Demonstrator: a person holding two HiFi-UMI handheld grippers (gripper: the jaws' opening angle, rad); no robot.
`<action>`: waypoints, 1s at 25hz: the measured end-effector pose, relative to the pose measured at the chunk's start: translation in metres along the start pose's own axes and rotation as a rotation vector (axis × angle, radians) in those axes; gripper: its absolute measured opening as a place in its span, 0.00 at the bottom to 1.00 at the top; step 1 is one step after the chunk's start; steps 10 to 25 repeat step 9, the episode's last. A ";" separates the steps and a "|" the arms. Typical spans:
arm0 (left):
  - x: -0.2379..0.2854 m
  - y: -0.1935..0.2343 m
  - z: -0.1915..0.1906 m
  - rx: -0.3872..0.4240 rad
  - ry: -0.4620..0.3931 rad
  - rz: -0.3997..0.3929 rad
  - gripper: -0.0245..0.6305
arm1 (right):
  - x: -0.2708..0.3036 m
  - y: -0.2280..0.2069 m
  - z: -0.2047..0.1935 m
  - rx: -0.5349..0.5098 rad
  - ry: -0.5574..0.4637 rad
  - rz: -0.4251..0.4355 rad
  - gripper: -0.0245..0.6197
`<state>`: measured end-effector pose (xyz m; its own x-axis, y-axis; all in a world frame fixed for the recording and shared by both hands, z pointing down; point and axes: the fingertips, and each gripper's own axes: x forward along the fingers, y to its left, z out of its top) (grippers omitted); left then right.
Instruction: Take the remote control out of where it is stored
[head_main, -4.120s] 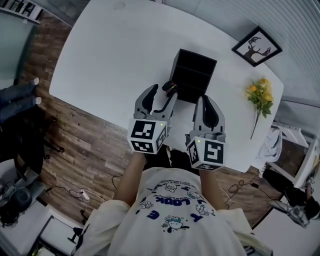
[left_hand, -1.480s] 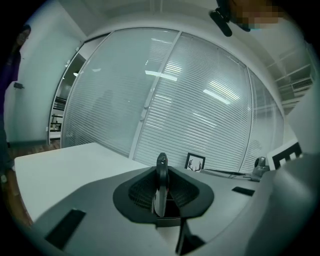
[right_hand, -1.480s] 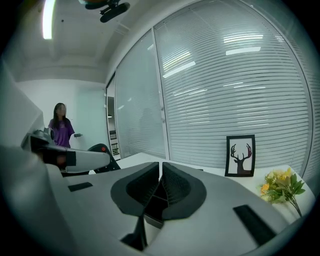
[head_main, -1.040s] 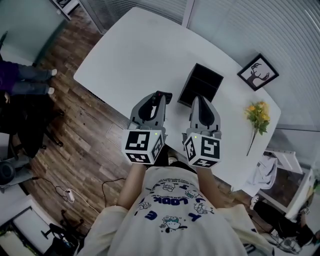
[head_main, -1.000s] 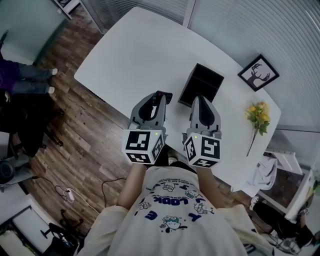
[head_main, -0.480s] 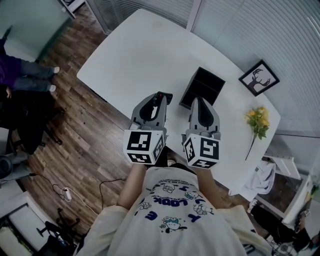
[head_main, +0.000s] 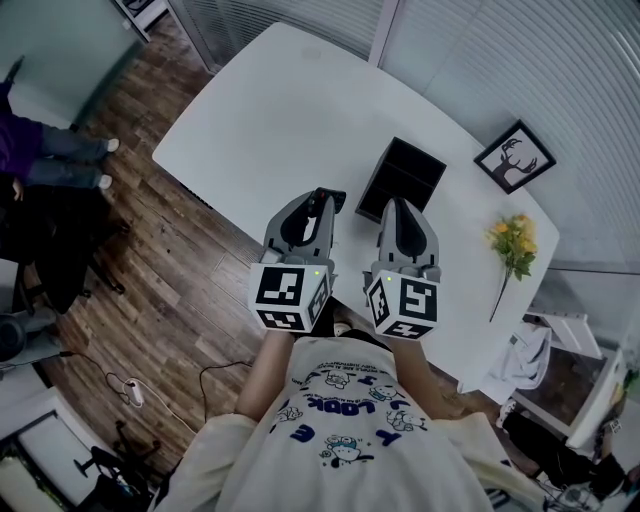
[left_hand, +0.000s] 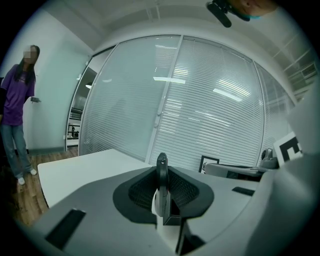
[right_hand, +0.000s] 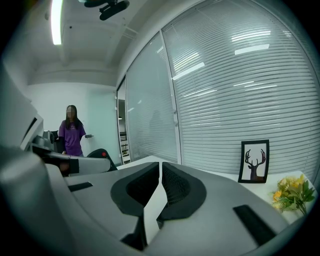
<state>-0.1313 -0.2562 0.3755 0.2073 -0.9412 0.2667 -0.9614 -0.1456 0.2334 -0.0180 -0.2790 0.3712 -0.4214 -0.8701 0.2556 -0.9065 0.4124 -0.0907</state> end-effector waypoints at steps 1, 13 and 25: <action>0.000 -0.001 0.000 0.002 -0.001 -0.001 0.14 | 0.000 -0.001 0.000 0.001 -0.001 -0.001 0.10; 0.002 -0.003 0.001 0.009 -0.002 -0.005 0.14 | 0.000 -0.002 0.000 0.003 -0.003 -0.002 0.10; 0.002 -0.003 0.001 0.009 -0.002 -0.005 0.14 | 0.000 -0.002 0.000 0.003 -0.003 -0.002 0.10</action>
